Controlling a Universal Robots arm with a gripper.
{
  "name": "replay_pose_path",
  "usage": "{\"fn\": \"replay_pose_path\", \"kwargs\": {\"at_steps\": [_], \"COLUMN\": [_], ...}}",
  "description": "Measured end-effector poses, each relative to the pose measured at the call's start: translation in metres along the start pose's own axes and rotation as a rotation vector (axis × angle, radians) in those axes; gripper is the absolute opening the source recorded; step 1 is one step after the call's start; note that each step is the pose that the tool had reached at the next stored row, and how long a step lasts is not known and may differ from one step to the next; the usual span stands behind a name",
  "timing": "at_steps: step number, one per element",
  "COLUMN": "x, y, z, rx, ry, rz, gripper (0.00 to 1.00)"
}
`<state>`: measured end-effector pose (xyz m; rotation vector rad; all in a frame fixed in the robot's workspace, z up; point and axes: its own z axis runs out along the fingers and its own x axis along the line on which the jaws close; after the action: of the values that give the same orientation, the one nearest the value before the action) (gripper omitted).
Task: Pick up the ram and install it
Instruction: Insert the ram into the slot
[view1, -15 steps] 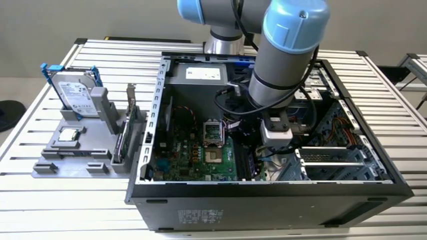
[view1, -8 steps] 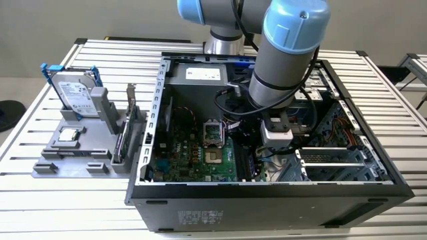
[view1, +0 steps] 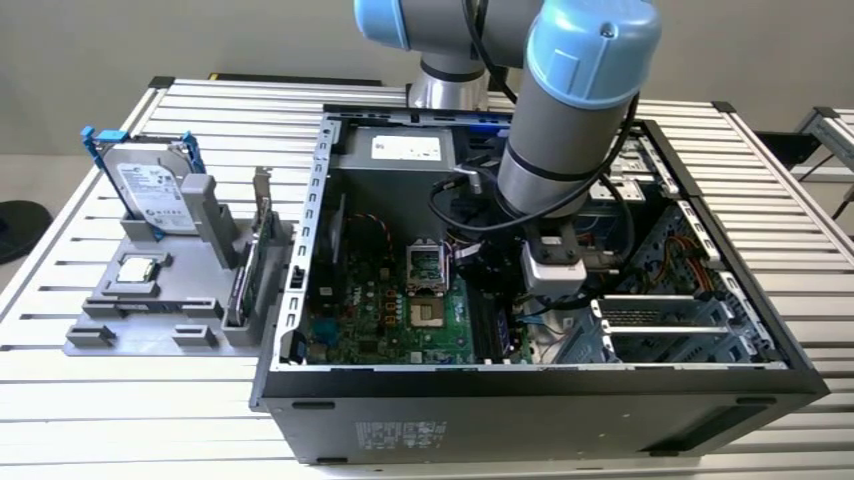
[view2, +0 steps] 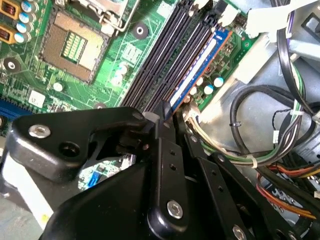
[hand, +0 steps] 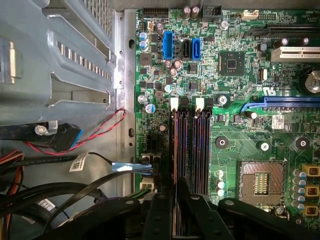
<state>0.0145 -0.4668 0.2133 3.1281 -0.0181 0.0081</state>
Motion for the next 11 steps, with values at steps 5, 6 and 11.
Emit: {"fn": "replay_pose_path", "kwargs": {"at_steps": [5, 6, 11], "x": [0.0, 0.0, 0.0001], "y": [0.0002, 0.0003, 0.0005], "z": [0.0002, 0.0002, -0.0064], "rx": [0.0005, 0.0004, 0.0006], "ry": [0.0001, 0.0001, 0.0001], "rz": [0.0, 0.0, 0.0], "gripper": [1.0, 1.0, 1.0]}}
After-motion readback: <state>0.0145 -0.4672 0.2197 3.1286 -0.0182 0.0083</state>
